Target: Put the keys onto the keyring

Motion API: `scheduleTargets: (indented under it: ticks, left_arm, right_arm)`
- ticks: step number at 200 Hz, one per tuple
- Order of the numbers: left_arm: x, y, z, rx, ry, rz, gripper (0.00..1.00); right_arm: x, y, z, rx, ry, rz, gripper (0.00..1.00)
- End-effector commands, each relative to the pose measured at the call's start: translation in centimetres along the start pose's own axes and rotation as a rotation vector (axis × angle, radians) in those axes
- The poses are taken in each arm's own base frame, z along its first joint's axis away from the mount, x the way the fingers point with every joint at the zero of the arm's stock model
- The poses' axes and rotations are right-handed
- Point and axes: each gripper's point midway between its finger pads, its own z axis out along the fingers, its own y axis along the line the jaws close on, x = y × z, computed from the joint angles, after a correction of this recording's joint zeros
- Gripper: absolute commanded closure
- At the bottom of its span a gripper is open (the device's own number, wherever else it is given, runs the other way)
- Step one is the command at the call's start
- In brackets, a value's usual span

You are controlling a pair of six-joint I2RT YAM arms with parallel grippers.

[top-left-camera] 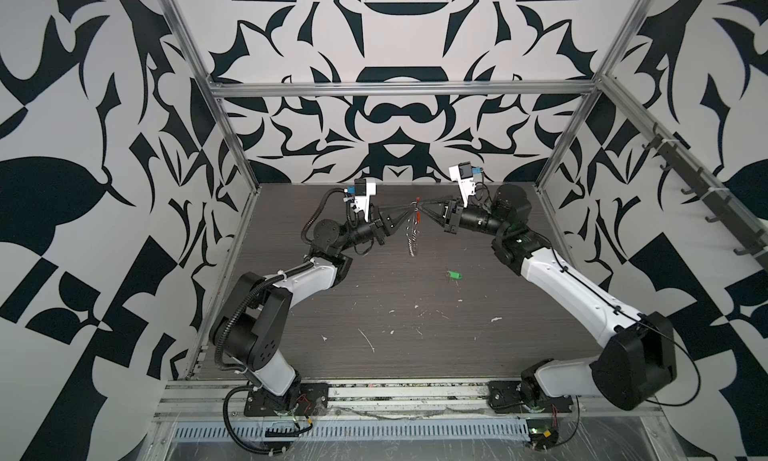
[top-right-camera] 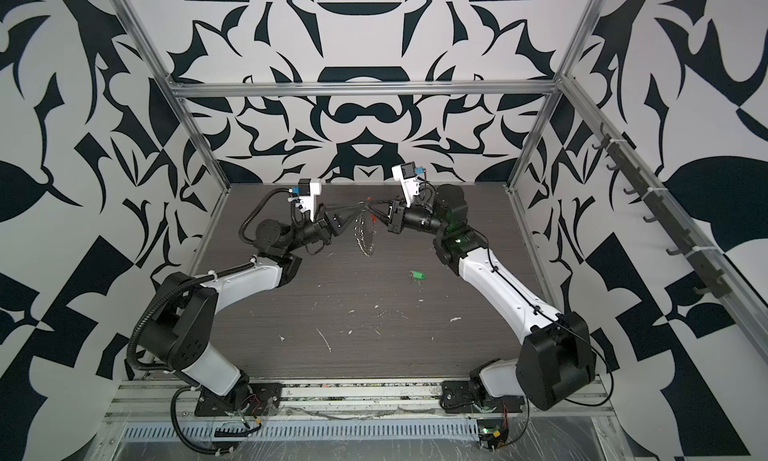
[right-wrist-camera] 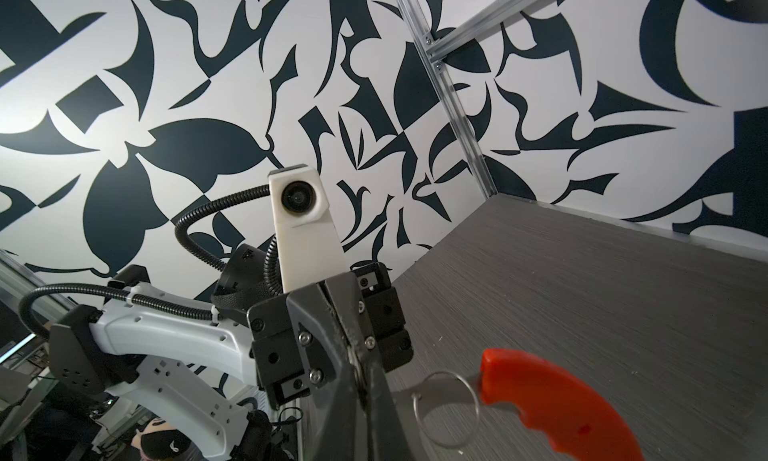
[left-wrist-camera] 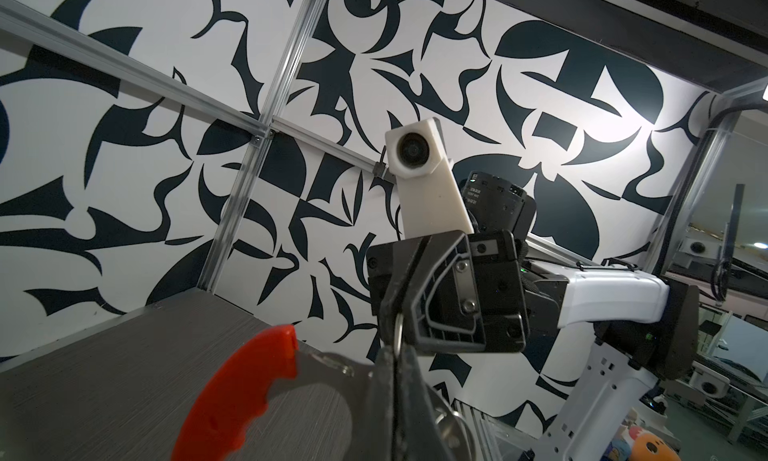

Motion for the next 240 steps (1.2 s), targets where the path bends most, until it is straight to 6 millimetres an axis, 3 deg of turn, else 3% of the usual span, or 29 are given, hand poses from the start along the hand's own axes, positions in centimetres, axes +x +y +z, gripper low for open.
scheduleTargets:
  ticks: [1, 40, 70, 79, 92, 148, 180, 203, 240]
  left_arm:
    - [-2.3, -2.0, 0.8, 0.069, -0.049, 0.078, 1.0]
    - [-2.6, -1.9, 0.9, 0.062, -0.06, 0.081, 1.0]
    - [-2.3, -1.2, 0.3, 0.021, -0.066, 0.091, 0.72]
    - [-2.1, -0.9, -0.1, 0.0, -0.06, 0.092, 0.69]
    - [-1.7, -0.6, -0.6, -0.034, -0.044, 0.104, 0.7]
    - [-1.0, -1.0, -1.9, -0.125, 0.026, 0.193, 0.9]
    - [-1.0, -1.3, -2.2, -0.156, 0.073, 0.248, 0.93]
    - [-1.2, -1.3, -2.3, -0.174, 0.096, 0.284, 0.92]
    - [-1.3, -0.4, -2.3, -0.158, 0.239, 0.303, 0.77]
  right_arm:
    - [-1.9, 2.7, 0.4, -0.066, -0.034, -0.066, 1.0]
    - [-2.9, 3.1, 0.3, -0.056, -0.07, -0.106, 1.0]
    - [-4.0, 3.4, -0.3, -0.018, -0.124, -0.164, 1.0]
    - [-4.3, 3.4, -0.5, -0.008, -0.137, -0.18, 1.0]
    - [-4.6, 3.5, -0.7, 0.003, -0.153, -0.197, 1.0]
    - [-4.9, 3.1, -0.6, 0.014, -0.174, -0.202, 1.0]
    - [-5.1, 3.3, -0.5, 0.006, -0.174, -0.202, 1.0]
    - [-5.1, 3.5, -0.5, -0.003, -0.171, -0.202, 1.0]
    - [-4.8, 3.8, -0.1, -0.04, -0.141, -0.196, 1.0]
